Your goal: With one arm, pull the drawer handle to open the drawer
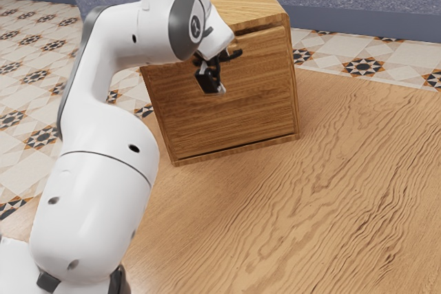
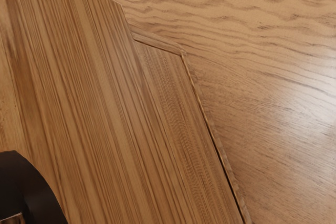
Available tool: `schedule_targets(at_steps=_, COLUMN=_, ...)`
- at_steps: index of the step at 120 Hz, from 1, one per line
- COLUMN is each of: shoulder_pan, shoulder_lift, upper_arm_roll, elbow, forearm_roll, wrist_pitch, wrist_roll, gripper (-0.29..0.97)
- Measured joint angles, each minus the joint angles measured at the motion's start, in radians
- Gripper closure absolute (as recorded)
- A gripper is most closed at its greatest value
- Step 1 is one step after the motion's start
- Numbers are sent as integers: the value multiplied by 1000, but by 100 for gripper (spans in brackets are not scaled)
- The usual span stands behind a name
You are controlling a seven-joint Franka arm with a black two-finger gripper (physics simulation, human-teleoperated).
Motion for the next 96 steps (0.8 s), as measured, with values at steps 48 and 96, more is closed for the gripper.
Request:
schedule_targets(at_steps=48, shoulder_pan=-311, shoulder_lift=-38, upper_arm_roll=562, elbow=228, forearm_roll=-58, wrist_pitch=-287, wrist_roll=-91, gripper=6)
schedule_targets(at_steps=96, shoulder_pan=-641, shoulder_lift=-538, upper_arm_roll=-38, elbow=129, forearm_roll=502, wrist_pitch=-381, wrist_roll=-185, gripper=1)
